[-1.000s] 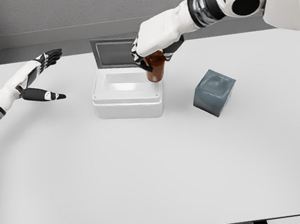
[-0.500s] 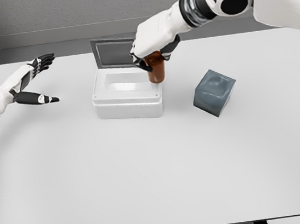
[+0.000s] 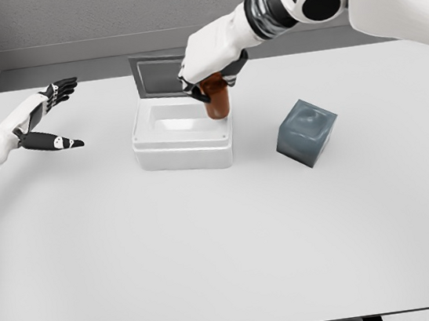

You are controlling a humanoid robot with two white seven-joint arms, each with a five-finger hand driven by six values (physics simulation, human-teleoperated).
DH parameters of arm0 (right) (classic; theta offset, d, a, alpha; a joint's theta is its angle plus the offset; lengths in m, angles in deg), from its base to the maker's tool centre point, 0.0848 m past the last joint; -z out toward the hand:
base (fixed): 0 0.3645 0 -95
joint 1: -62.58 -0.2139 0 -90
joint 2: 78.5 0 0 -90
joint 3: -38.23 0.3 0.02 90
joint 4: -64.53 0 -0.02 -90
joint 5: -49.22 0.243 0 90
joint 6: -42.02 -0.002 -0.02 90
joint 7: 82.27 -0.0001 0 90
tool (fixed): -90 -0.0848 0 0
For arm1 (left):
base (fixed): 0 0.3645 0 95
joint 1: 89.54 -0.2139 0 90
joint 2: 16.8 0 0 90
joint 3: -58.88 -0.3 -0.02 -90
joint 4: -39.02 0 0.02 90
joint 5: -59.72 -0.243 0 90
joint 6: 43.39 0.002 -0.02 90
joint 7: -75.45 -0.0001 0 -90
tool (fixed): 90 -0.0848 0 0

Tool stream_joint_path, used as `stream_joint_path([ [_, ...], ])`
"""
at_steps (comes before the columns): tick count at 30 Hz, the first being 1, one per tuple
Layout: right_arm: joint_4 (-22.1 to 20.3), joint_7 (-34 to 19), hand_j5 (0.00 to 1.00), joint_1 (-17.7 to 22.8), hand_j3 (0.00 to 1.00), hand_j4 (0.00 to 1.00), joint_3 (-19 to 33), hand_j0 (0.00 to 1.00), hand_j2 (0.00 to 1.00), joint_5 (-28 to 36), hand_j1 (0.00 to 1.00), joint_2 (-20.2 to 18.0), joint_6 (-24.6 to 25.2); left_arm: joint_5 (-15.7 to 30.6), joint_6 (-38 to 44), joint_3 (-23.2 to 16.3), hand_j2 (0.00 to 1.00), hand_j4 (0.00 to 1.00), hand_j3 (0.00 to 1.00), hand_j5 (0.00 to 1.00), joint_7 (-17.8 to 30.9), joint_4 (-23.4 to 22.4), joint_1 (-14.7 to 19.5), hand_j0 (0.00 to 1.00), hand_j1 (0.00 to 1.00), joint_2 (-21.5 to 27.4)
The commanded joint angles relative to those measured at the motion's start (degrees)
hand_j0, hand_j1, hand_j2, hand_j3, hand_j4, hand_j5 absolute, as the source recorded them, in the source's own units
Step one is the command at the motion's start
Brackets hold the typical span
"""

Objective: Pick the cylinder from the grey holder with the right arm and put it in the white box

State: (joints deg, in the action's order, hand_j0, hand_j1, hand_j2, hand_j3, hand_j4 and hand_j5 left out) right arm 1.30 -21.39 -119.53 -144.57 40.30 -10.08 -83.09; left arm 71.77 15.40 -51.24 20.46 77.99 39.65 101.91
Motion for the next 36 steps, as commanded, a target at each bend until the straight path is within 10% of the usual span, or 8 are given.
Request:
stream_joint_path([
  [1, 0.4, 0.0, 0.36, 0.0, 0.36, 0.36, 0.1, 0.36, 0.36, 0.2, 0.36, 0.7, 0.1, 0.4, 0.1, 0.1, 1.00, 1.00, 1.00, 1.00, 0.0, 0.1, 0.0, 1.00, 1.00, 0.0],
  [25, -0.3, 0.7, 1.00, -0.5, 1.00, 1.00, 6.2, 1.00, 1.00, 0.0, 1.00, -0.4, 0.1, 0.4, 0.1, 0.1, 1.00, 1.00, 1.00, 1.00, 0.0, 0.1, 0.0, 1.00, 1.00, 0.0],
  [29, -8.5, 2.1, 1.00, -1.8, 1.00, 1.00, 7.1, 1.00, 1.00, 0.1, 1.00, -6.5, 0.1, 0.5, -0.1, -0.4, 1.00, 1.00, 1.00, 1.00, 0.0, 0.3, -0.2, 1.00, 1.00, 0.0],
  [33, -13.6, 11.8, 1.00, -2.5, 1.00, 1.00, 7.1, 1.00, 1.00, 0.3, 1.00, -24.3, 0.1, 0.5, 0.0, -0.4, 1.00, 1.00, 1.00, 1.00, 0.0, 0.3, 1.3, 1.00, 1.00, -0.1],
  [36, -17.1, 12.2, 1.00, -2.2, 1.00, 1.00, 7.0, 1.00, 1.00, 1.1, 1.00, -30.8, 0.1, -2.3, 0.0, -0.6, 1.00, 1.00, 1.00, 1.00, 0.0, 0.0, 3.6, 1.00, 1.00, -0.4],
])
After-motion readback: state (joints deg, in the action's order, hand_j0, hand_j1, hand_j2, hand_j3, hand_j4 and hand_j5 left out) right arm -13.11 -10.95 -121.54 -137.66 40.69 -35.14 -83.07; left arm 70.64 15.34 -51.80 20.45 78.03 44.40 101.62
